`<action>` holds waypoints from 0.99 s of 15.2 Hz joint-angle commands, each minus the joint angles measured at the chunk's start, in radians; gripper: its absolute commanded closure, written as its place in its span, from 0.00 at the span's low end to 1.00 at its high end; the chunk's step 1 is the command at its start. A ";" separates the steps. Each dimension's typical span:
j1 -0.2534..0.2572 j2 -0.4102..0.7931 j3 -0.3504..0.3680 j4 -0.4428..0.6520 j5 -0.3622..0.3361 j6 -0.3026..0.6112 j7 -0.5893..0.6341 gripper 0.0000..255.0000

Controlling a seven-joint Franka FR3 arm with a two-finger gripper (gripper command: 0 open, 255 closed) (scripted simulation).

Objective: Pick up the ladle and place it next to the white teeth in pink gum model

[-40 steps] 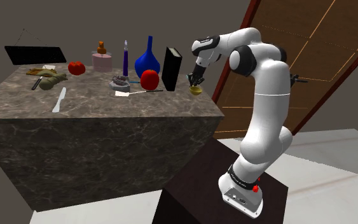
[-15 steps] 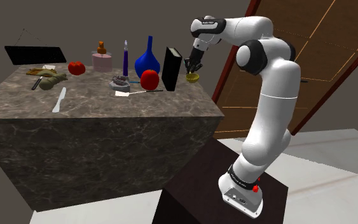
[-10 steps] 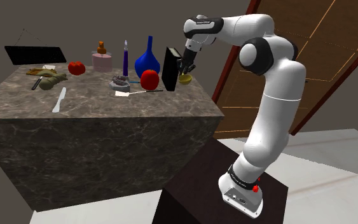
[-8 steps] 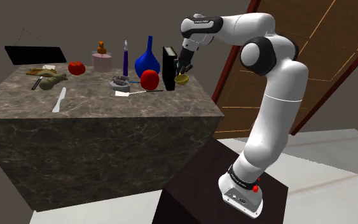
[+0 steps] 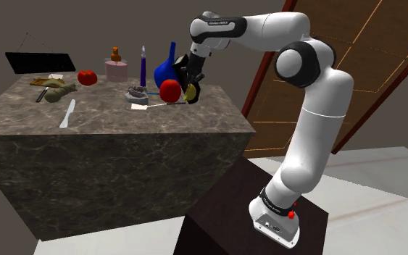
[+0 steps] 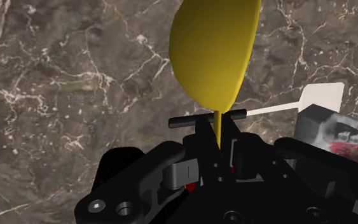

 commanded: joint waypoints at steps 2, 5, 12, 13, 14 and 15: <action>0.041 0.015 0.026 0.017 -0.001 0.010 0.065 1.00; 0.080 0.032 0.048 0.039 -0.004 0.017 0.128 1.00; 0.169 0.105 0.098 0.141 -0.012 0.016 0.273 1.00; 0.181 0.119 0.104 0.162 -0.013 0.013 0.293 1.00; 0.193 0.134 0.110 0.184 -0.015 0.010 0.314 1.00; 0.206 0.151 0.116 0.209 -0.016 0.006 0.334 1.00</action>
